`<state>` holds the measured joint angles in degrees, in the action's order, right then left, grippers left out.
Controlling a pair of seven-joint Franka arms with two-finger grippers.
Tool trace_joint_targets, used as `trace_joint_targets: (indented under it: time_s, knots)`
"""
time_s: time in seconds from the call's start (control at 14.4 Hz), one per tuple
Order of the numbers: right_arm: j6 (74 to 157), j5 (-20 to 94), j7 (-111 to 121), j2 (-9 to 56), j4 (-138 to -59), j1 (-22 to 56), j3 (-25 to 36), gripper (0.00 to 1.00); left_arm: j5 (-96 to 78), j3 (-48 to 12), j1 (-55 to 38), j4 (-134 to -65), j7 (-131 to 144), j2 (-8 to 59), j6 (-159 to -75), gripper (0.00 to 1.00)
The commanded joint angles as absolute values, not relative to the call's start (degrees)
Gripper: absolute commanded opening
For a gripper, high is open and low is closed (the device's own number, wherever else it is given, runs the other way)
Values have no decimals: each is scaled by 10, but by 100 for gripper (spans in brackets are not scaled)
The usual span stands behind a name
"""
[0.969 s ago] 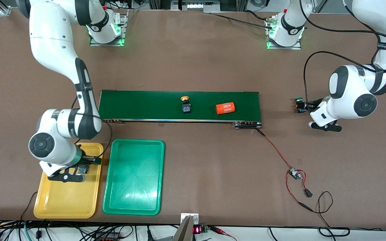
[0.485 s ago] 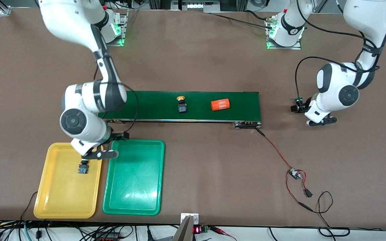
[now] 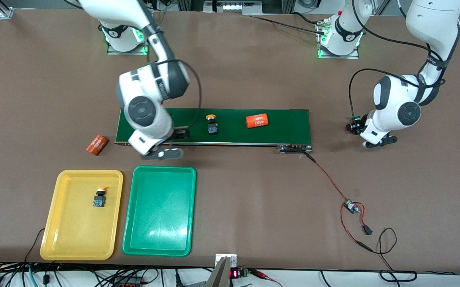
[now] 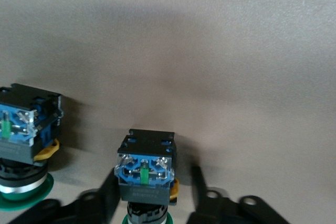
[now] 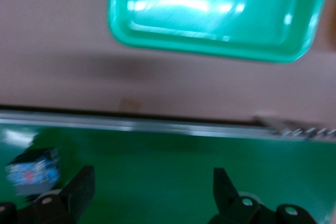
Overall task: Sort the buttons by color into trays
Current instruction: 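Return the right gripper to the conveyor while the left gripper reaches green buttons, then grasp the orange button with the right gripper while the left gripper grasps a green button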
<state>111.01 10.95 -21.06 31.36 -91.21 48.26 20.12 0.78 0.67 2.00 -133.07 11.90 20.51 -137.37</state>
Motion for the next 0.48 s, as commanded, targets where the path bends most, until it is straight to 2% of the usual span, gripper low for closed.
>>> trace_joint_targets:
  time_s: [0.0, 0.21, 0.42]
  knots:
    - [1122, 115, -246, 315, -927, 528, 206, 100, 2, 6, 18, -1316, 121, 186, -1369, 15]
    - [1122, 116, -247, 315, -927, 555, 206, 100, 1, -9, 11, -1254, 117, 171, -1275, 14]
    - [1126, 126, -248, 326, -929, 562, 206, 100, -8, -71, 11, -1192, 132, 170, -1193, 15]
